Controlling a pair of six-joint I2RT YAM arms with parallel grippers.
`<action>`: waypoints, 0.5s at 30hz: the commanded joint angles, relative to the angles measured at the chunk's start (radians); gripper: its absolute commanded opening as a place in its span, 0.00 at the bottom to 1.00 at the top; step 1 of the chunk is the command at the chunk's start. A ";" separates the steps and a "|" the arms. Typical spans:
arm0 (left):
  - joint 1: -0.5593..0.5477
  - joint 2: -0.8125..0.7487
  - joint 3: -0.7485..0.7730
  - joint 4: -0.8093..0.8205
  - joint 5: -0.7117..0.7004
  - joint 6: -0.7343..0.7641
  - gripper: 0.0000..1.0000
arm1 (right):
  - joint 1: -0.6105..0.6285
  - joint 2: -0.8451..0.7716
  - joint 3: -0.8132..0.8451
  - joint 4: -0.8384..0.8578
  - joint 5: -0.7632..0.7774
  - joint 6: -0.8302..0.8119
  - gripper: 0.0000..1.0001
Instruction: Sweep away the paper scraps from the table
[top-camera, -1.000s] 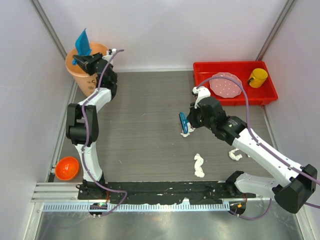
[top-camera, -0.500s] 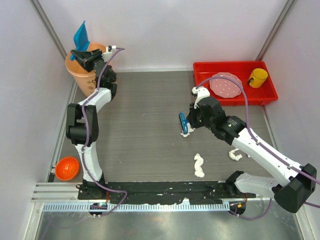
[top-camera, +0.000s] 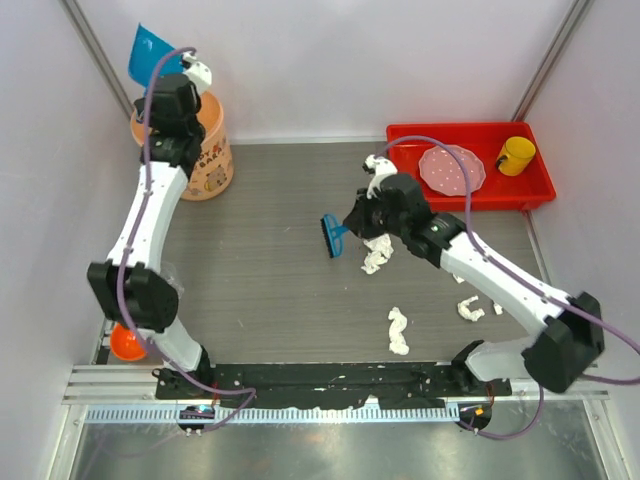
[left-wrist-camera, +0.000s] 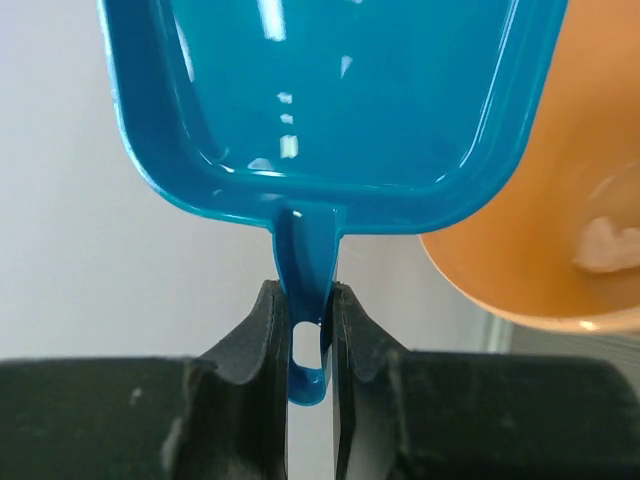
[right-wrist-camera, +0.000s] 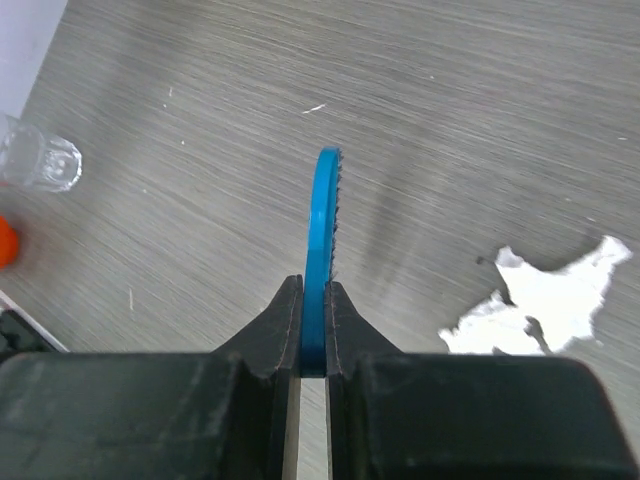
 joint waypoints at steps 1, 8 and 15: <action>0.016 -0.121 0.062 -0.434 0.234 -0.432 0.00 | -0.097 0.142 0.073 0.082 -0.164 0.106 0.01; 0.042 -0.215 0.026 -0.585 0.618 -0.555 0.00 | -0.205 0.176 0.003 0.063 -0.146 0.114 0.01; -0.019 -0.309 -0.155 -0.664 0.856 -0.581 0.00 | -0.251 0.083 -0.116 -0.088 0.065 0.059 0.01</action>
